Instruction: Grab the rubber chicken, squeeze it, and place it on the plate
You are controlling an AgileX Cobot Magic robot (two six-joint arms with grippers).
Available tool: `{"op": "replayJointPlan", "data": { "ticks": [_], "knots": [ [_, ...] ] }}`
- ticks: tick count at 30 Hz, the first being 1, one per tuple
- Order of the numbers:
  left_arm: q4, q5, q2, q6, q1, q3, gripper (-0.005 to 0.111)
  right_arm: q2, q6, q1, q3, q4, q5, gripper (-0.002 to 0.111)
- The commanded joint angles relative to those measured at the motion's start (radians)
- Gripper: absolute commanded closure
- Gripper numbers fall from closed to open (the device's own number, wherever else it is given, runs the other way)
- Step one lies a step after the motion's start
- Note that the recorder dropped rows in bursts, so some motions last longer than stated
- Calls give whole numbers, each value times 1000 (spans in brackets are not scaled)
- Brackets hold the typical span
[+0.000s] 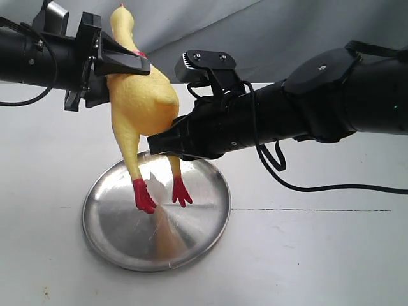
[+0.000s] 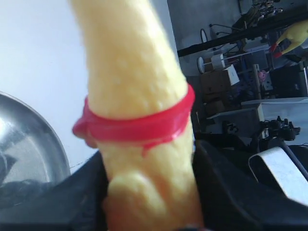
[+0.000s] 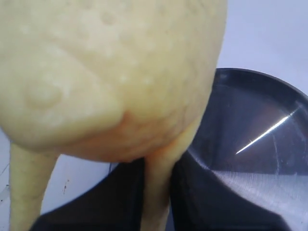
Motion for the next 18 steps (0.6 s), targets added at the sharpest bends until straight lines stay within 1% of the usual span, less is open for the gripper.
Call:
{"op": "replayJointPlan", "data": {
  "ticks": [1, 8, 18],
  "knots": [
    [-63, 12, -1, 30, -6, -4, 106, 2, -10, 3, -8, -26, 12, 108],
    [-69, 60, -1, 26, -6, -4, 107, 2, -13, 3, -8, -29, 10, 108],
    [-69, 72, -1, 26, -6, -4, 107, 2, -17, 3, -8, -34, 11, 108]
  ]
}}
